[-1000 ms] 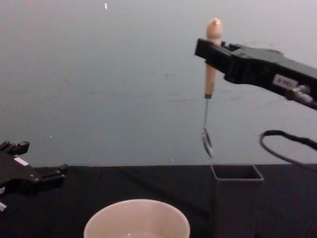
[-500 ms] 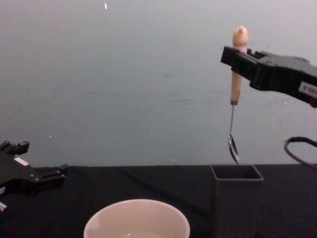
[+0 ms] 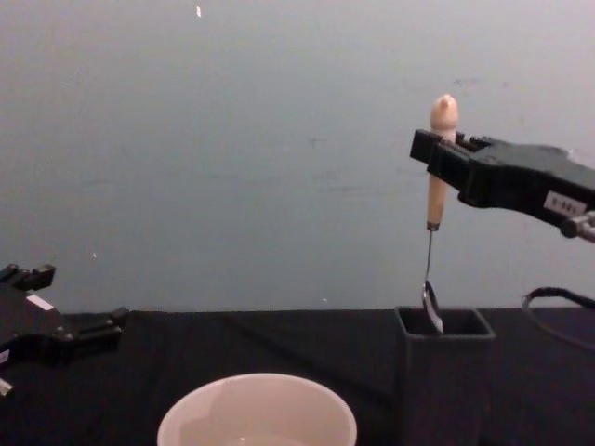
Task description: Pick up the stirring spoon with one hand, stir inside the cup, then place it back in its original position.
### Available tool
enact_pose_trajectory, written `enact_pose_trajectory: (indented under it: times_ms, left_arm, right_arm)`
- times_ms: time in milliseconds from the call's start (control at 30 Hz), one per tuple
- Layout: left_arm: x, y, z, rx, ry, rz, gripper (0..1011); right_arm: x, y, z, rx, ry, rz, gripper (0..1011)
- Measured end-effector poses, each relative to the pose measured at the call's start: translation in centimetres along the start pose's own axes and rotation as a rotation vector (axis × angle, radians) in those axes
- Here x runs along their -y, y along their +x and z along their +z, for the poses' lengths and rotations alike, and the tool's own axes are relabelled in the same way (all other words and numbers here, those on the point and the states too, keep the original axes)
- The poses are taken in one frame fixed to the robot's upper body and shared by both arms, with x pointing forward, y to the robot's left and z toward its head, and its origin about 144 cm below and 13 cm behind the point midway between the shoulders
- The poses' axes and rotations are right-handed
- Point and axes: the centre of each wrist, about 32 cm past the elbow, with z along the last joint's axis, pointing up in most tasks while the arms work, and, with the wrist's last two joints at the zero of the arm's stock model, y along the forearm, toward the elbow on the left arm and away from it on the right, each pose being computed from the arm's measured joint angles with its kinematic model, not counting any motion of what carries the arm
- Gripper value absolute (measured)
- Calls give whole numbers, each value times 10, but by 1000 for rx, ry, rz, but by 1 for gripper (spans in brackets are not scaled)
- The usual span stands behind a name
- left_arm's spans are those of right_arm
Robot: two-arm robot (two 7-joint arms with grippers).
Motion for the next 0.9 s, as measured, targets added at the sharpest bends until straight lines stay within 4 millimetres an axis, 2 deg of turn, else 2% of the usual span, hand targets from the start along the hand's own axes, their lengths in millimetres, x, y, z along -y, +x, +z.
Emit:
enact_pose_trajectory:
  times_ms: [467,900]
  left_arm:
    - [0,0,0,0,0,0,1001]
    - [0,0,0,0,0,0,1001]
  right_arm:
    - [-4,1,-13,4,-43,-16,217]
    - [1,1,-25,11,-93,-37,216]
